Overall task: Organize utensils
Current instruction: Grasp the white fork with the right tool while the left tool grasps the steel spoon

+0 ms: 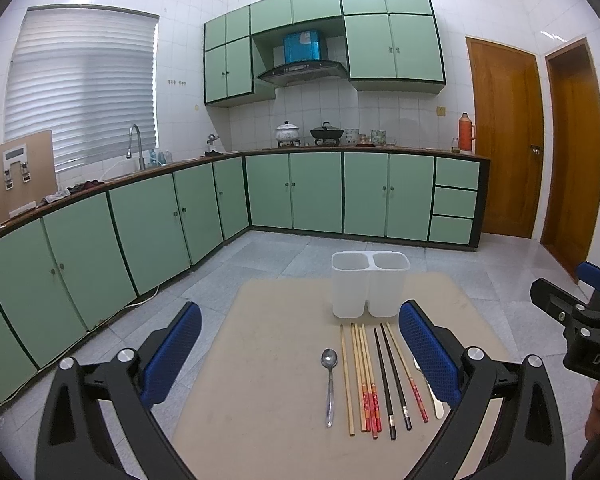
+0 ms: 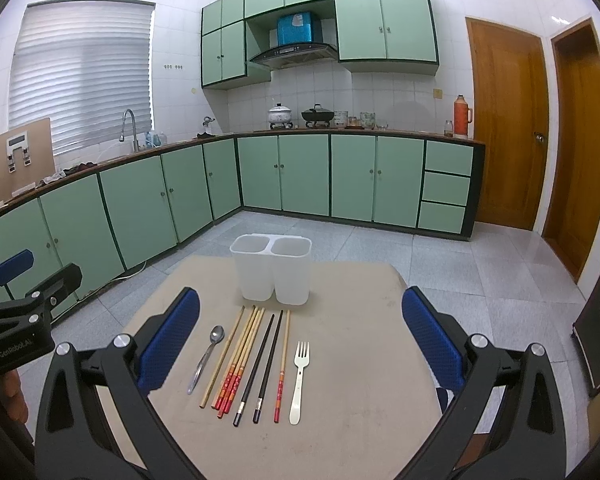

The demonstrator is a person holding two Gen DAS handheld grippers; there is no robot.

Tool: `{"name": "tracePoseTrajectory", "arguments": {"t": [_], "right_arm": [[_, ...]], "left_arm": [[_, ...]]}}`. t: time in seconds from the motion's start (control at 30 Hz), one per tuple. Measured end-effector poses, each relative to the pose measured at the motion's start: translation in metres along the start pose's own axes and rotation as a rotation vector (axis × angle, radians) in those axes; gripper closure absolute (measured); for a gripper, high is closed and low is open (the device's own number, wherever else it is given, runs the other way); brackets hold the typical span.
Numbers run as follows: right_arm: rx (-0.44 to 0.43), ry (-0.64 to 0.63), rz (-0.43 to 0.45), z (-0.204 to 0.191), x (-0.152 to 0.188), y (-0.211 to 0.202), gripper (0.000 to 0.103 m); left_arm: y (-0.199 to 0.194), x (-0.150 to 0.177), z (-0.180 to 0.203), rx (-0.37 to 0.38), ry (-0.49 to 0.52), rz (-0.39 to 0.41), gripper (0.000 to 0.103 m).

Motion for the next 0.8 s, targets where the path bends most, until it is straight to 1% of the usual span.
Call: {"name": "tracePoseTrajectory", "arguments": {"t": [0.2,0.3,0.37,0.5,0.57,0.67,0.73,0.77,0.8], "right_arm": [[0.016,-0.001,-0.034,0.006,0.007,0.013,0.005],[0.031,-0.002,-0.066,0.01,0.014,0.028,0.005],[0.043,-0.007,-0.097,0.013,0.02,0.04,0.005],[0.052,-0.012,-0.179,0.017,0.037,0.077,0.005],[0.053,-0.016,-0.209,0.018,0.044,0.093,0.005],[0.035,-0.019,-0.28,0.016,0.06,0.124,0.005],[0.022,-0.011,-0.329,0.014,0.072,0.144,0.007],[0.016,-0.005,-0.358,0.013,0.078,0.155,0.011],[0.012,-0.001,-0.383,0.013,0.085,0.164,0.018]], "left_arm": [[0.019,0.006,-0.004,-0.002,-0.005,-0.038,0.006],[0.039,0.015,-0.01,-0.011,-0.015,-0.082,0.006],[0.055,0.023,-0.013,-0.031,-0.007,-0.117,0.006],[0.093,0.043,-0.02,-0.077,0.043,-0.19,0.006],[0.113,0.053,-0.023,-0.086,0.049,-0.228,0.006],[0.145,0.071,-0.023,-0.082,0.067,-0.298,0.006],[0.161,0.082,-0.019,-0.074,0.081,-0.334,0.006],[0.171,0.088,-0.017,-0.065,0.089,-0.358,0.006],[0.179,0.092,-0.014,-0.058,0.094,-0.375,0.006]]}}
Point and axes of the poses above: each gripper's, at about its wrist camera, not at the fingertips, and y roughly the way its jaws point, z to its right, x to its underside, the point moved 9 cm from there along y, roughly the way its jaws point, and after that the axes turned 4 degrees about -y, right-handed, at the moved point
